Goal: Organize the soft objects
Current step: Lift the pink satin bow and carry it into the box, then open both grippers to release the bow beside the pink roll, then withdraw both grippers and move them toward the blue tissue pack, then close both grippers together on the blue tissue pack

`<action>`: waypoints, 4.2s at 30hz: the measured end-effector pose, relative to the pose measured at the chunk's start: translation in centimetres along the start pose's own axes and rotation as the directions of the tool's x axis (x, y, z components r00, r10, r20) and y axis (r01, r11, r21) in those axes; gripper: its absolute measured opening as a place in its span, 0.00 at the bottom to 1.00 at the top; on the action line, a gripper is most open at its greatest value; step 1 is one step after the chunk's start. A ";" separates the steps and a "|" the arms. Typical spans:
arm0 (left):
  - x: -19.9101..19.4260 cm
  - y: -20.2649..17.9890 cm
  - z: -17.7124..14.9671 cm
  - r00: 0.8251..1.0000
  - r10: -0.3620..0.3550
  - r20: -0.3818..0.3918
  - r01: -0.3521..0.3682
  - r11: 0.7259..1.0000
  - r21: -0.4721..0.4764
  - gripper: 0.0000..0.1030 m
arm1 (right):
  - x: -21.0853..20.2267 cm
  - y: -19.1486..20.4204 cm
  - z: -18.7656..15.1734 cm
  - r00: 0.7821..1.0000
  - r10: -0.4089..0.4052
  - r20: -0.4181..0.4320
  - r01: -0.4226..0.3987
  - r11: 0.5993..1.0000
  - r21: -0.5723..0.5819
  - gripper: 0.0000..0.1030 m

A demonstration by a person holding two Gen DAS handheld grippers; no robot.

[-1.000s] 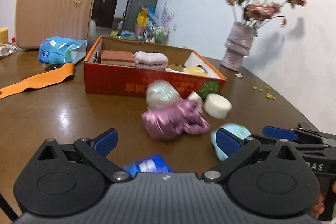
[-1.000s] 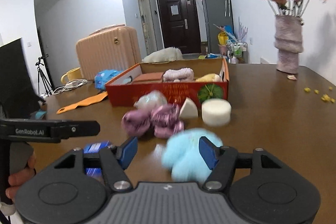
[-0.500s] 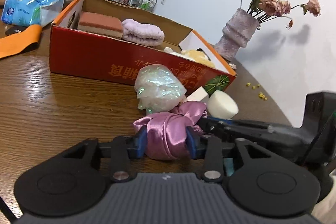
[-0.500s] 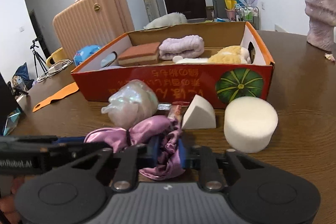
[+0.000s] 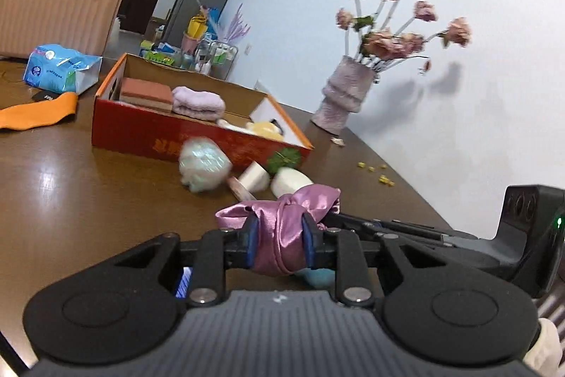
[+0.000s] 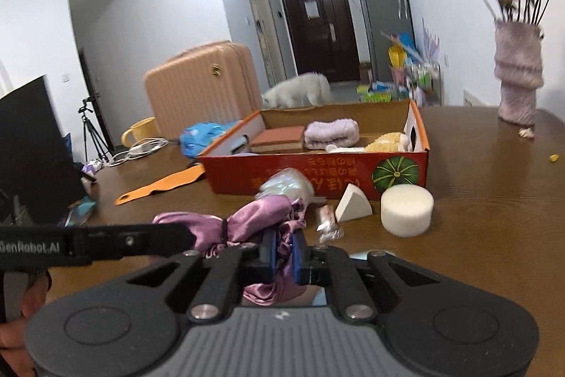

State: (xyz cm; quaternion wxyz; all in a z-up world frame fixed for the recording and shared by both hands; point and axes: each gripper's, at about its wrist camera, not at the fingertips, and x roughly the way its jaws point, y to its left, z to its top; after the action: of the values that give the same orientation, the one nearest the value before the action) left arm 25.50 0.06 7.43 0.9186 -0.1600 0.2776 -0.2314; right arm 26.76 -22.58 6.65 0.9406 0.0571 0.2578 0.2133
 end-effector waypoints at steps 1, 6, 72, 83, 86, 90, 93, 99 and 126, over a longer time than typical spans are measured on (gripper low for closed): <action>-0.8 -0.5 -0.8 1.000 -0.001 -0.003 0.001 1.000 0.002 0.24 | -1.0 0.3 -0.6 1.000 0.000 -0.001 0.000 1.000 -0.008 0.08; -2.8 -2.4 -3.8 1.000 -0.006 -0.030 0.006 1.000 0.001 0.24 | -5.1 0.4 -3.6 1.000 0.014 0.010 -0.014 1.000 0.020 0.08; 6.1 2.0 17.6 0.966 0.257 -0.025 -0.247 0.948 0.201 0.68 | 5.3 -10.3 18.6 0.980 -0.192 -0.045 0.191 0.981 -0.033 0.51; -8.0 0.4 1.5 0.977 0.198 0.076 -0.209 0.958 0.194 0.83 | -7.7 0.2 3.3 0.989 -0.065 0.131 0.088 0.981 -0.173 0.78; -10.4 0.7 -3.4 0.968 0.239 0.082 -0.249 0.956 0.156 0.83 | -9.7 2.0 -1.7 0.984 -0.111 0.142 0.135 0.976 -0.173 0.78; -12.7 1.2 -7.9 0.956 0.284 0.074 -0.289 0.956 0.058 0.86 | -11.3 2.3 -7.2 0.991 -0.097 0.087 0.104 0.992 -0.072 0.78; -12.9 1.9 -9.0 0.961 0.274 0.050 -0.276 0.961 0.038 0.88 | -11.5 2.2 -9.3 0.995 -0.093 0.035 0.094 0.995 -0.033 0.78; -11.9 2.9 -8.9 0.965 0.263 0.023 -0.263 0.965 0.018 0.88 | -11.3 2.2 -9.6 0.992 -0.119 0.032 0.120 0.992 -0.030 0.78; 2.2 8.5 -1.0 0.977 0.205 -0.056 -0.200 0.975 0.095 0.75 | 3.0 3.3 -5.6 0.982 -0.181 -0.062 0.178 0.983 -0.039 0.68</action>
State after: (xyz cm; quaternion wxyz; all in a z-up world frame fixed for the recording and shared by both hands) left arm 29.42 5.89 2.13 0.9340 -0.0822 0.3117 -0.1537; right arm 25.00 -18.28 1.19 0.9479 0.0110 0.2889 0.1337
